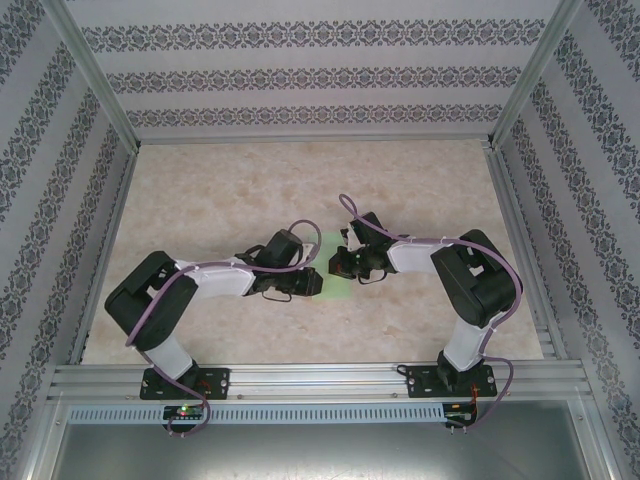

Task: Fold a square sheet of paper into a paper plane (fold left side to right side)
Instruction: Fold the triangle a second time at the center of the table.

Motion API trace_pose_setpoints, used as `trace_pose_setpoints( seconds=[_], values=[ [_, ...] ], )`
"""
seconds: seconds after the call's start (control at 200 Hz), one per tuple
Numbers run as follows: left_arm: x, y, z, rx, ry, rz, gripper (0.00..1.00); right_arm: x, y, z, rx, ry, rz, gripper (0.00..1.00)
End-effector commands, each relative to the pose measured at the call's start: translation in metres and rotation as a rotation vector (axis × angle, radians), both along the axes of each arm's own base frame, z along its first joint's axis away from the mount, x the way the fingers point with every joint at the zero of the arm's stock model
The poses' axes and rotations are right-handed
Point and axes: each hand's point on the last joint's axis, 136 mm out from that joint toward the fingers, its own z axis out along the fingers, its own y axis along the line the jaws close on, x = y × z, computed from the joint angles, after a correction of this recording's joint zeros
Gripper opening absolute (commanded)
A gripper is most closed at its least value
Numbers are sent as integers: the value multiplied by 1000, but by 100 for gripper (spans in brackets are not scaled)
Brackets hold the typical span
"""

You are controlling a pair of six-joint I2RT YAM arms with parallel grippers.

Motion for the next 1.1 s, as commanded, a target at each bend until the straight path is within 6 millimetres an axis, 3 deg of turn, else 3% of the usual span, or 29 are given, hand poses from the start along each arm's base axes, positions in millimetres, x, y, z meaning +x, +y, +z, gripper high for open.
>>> trace_pose_setpoints(
  seconds=[0.0,0.21,0.415,0.804,1.094],
  values=[
    [3,6,-10,36,5,-4,17,-9,-8,-13,-69,30,6,0],
    [-7,18,-32,103,45,0,16,0,-1,13,-19,-40,5,0],
    [-12,26,-37,141,45,4,15,-5,-3,36,-8,-108,1,0],
    [-13,27,-38,171,38,-1,15,-21,20,16,-36,-84,51,0],
    [-14,28,-40,177,46,3,15,-22,15,0,-98,-67,63,0]
  ],
)
